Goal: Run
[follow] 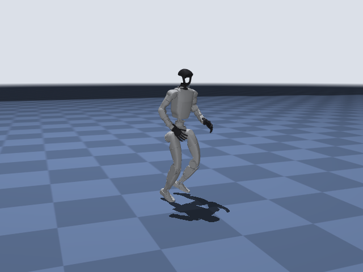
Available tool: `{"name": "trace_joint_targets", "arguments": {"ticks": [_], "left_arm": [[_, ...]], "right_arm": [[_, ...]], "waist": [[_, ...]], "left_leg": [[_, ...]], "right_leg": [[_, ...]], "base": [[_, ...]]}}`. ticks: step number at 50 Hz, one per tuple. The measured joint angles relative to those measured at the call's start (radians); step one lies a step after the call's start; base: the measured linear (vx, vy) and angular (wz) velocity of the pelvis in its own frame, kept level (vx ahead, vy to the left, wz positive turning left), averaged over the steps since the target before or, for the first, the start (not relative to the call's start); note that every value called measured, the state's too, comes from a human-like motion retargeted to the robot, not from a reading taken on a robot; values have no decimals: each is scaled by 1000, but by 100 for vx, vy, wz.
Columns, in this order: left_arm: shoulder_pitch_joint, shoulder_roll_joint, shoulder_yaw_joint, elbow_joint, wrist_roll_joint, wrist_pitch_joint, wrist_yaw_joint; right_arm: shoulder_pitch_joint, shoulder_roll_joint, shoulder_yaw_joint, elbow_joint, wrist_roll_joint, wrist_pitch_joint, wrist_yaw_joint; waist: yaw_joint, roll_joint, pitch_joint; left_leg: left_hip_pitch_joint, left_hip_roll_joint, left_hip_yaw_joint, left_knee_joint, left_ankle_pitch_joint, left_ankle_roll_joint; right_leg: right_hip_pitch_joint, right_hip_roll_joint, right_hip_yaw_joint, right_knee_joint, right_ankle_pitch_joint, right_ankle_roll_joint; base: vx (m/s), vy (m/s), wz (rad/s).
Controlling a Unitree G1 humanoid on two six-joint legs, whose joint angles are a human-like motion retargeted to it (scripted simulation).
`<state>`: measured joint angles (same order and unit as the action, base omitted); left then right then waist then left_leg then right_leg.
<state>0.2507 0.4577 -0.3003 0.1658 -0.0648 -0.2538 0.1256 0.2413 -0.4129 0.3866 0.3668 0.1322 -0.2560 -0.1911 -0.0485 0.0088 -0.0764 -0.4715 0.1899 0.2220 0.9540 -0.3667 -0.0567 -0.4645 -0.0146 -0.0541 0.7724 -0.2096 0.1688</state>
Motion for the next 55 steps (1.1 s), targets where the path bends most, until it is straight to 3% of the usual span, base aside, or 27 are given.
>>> {"name": "trace_joint_targets", "arguments": {"ticks": [3, 8, 10, 13, 15, 17, 20, 22, 28, 30, 33, 35, 39, 43, 47, 55], "left_arm": [[-5, 24, -1, -75, 7, -11, -24], [-21, 56, 11, -194, 43, -24, -38], [-20, 71, 31, -243, 57, -31, -30], [-20, 106, 93, -316, 118, -41, 9], [-22, 107, 130, -338, 151, -49, 50], [-16, 83, 147, -325, 120, -55, 62], [34, 64, 111, -294, 41, -66, 15], [56, 83, 78, -285, 3, -68, -23], [74, 185, 16, -284, -95, -41, -96], [82, 214, 15, -283, -112, -34, -98], [57, 232, 52, -233, -75, -35, -41], [-1, 187, 72, -139, -26, -57, 40], [-5, 47, 81, -37, -41, -70, 96], [1, 3, 76, 7, -83, -73, 73], [1, -3, 67, 51, -87, -63, 46], [20, -15, 34, 156, -68, -50, 6]], "right_arm": [[19, -2, 11, 58, -9, 12, 49], [65, -25, 4, 55, -28, 9, 108], [81, -38, 2, 28, -37, -3, 115], [72, -72, -2, -58, -78, -35, 109], [47, -78, -10, -131, -92, -58, 75], [9, -79, -9, -217, -63, -60, 34], [-23, -81, 25, -293, -2, -59, 32], [-50, -102, 55, -347, 17, -69, 44], [-124, -176, 75, -562, 59, -131, 42], [-136, -193, 64, -626, 61, -147, 14], [-148, -194, 28, -652, 19, -151, -86], [-157, -156, 13, -594, -22, -156, -180], [-94, -102, 12, -476, -38, -172, -212], [-49, -107, -4, -396, -30, -184, -162], [-34, -114, -19, -321, -29, -179, -136], [-32, -85, -15, -179, -15, -143, -97]], "waist": [[19, -43, -33], [56, -74, -38], [69, -78, -44], [82, -75, -21], [75, -69, 17], [63, -62, 63], [62, -61, 25], [76, -61, 30], [130, -59, 62], [139, -63, 71], [127, -77, 118], [113, -83, 156], [72, -61, 107], [47, -45, 26], [43, -35, -17], [51, -38, -37]], "left_leg": [[-3, -95, -13, -207, 132, -41], [9, -171, -49, -265, 156, -47], [9, -173, -53, -194, 77, -25], [25, -166, -47, -30, -224, 58], [53, -157, -30, 32, -353, 87], [173, -182, -36, -117, -201, 44], [215, -217, -60, -320, 171, -54], [177, -227, -84, -262, 216, -73], [102, -211, -148, -17, 63, -35], [100, -209, -161, 72, -65, -7], [108, -193, -150, 188, -369, 63], [132, -164, -127, 177, -441, 79], [158, -144, -141, -53, -234, 25], [161, -138, -132, -284, -55, -11], [172, -146, -121, -419, -33, -6], [168, -148, -89, -412, -79, 0]], "right_leg": [[-21, -49, -18, -63, 84, 24], [-14, -87, -76, -37, 16, -3], [-4, -96, -93, 19, -78, -36], [32, -122, -112, 147, -379, -117], [61, -134, -109, 206, -500, -136], [161, -136, -106, 103, -339, -86], [161, -162, -108, 1, -32, 1], [126, -172, -102, 56, 17, 17], [103, -168, -79, 200, -75, -24], [111, -161, -50, 264, -193, -63], [116, -151, -23, 376, -502, -148], [126, -142, -37, 379, -543, -161], [134, -98, -63, 163, -332, -95], [122, -74, -71, -46, -174, -31], [124, -71, -75, -169, -160, -21], [121, -86, -79, -174, -206, -13]], "base": [[12, 8, 13], [6, 10, 2], [2, 12, -14], [3, 13, -16], [7, 14, -9], [14, 13, -19], [9, 11, -26], [-3, 10, -31], [-6, 8, -32], [-9, 6, -28], [-10, 3, -18], [-7, 1, -22], [-1, 0, -5], [0, 0, 0], [-1, 0, 0], [-2, 0, -2]]}}
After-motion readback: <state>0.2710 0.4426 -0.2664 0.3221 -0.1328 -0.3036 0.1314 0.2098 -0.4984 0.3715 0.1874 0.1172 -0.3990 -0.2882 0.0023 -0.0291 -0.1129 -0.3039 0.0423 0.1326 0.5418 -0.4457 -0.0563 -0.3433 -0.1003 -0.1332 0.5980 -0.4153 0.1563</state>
